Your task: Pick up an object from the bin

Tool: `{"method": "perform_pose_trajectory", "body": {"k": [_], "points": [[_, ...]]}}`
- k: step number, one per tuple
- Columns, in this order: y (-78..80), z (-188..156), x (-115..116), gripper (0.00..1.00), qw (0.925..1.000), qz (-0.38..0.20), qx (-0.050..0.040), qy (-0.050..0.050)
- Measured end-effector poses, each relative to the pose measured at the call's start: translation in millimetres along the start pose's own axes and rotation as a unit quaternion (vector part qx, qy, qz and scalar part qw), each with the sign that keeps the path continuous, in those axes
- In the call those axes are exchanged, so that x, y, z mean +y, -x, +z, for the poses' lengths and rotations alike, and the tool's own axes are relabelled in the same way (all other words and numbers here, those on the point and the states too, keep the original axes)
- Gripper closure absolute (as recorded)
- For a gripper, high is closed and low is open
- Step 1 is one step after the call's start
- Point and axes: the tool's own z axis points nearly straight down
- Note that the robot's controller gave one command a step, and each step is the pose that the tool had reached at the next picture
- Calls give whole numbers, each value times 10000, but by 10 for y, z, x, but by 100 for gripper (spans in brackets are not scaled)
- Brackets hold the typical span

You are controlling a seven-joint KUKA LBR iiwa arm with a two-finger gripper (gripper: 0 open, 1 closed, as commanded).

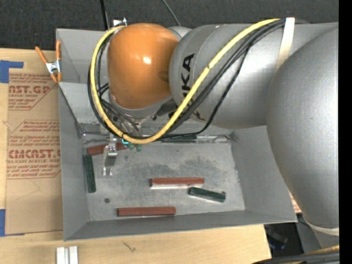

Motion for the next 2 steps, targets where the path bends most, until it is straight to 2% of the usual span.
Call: {"method": "perform_pose_trajectory", "body": {"k": [1,2], "points": [[19,-51,-16,0,10000,12,-38,7],[119,654,-217,0,9991,428,-55,16]]}}
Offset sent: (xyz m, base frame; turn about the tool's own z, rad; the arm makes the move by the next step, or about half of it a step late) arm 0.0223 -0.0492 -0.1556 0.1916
